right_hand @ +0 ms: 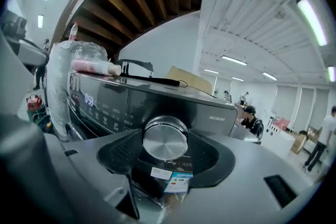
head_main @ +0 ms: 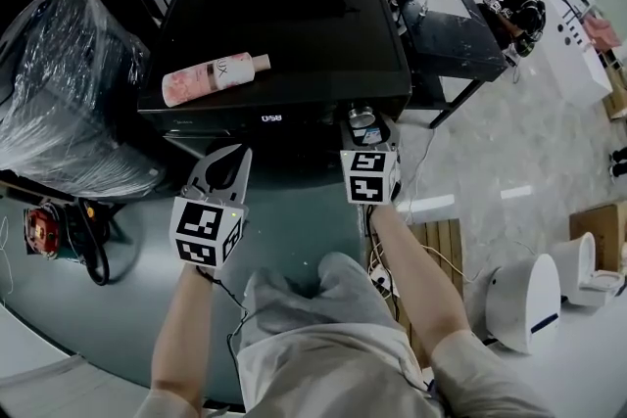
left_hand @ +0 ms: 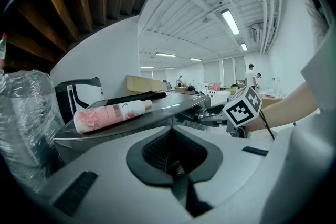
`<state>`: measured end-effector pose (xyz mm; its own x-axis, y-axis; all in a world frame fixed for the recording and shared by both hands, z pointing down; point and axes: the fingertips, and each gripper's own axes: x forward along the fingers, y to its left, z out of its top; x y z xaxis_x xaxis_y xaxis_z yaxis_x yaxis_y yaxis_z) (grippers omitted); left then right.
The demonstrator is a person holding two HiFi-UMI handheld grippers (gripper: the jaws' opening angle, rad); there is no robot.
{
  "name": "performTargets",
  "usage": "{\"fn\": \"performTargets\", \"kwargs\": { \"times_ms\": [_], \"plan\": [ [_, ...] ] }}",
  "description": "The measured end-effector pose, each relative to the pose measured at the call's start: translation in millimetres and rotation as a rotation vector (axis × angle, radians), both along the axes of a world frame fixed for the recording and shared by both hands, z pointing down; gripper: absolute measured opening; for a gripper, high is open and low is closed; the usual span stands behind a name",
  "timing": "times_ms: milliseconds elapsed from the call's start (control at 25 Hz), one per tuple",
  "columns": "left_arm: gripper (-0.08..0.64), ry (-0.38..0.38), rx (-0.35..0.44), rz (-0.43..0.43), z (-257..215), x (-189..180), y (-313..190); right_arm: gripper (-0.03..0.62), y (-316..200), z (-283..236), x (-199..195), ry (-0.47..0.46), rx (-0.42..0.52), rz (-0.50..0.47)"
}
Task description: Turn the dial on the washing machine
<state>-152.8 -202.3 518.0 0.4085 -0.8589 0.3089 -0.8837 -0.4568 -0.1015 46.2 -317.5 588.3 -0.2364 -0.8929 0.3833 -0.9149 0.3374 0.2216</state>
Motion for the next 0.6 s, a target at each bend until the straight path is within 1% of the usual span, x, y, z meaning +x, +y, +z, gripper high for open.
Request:
{"fn": "performTargets", "kwargs": {
  "times_ms": [120, 240, 440, 600],
  "plan": [
    [0.02, -0.023, -0.019, 0.008, 1.1, -0.1, 2.9, 0.295, 0.4, -0.9, -2.4, 0.141, 0.021, -0.021],
    [0.02, -0.051, -0.029, 0.017, -0.1, -0.8, 5.2, 0.295, 1.3, 3.6, -4.0, 0.305, 0.042, -0.04],
    [0.018, -0.046, -0.054, 0.009, -0.1, -8.4, 3.7, 0.294, 1.5, 8.4, -8.1, 0.551, 0.082, -0.083],
    [0.02, -0.059, -0.07, 0.005, 2.9, -14.1, 1.2, 0.293, 1.5, 11.4, -10.0, 0.753, 0.148, -0.118]
  ]
}}
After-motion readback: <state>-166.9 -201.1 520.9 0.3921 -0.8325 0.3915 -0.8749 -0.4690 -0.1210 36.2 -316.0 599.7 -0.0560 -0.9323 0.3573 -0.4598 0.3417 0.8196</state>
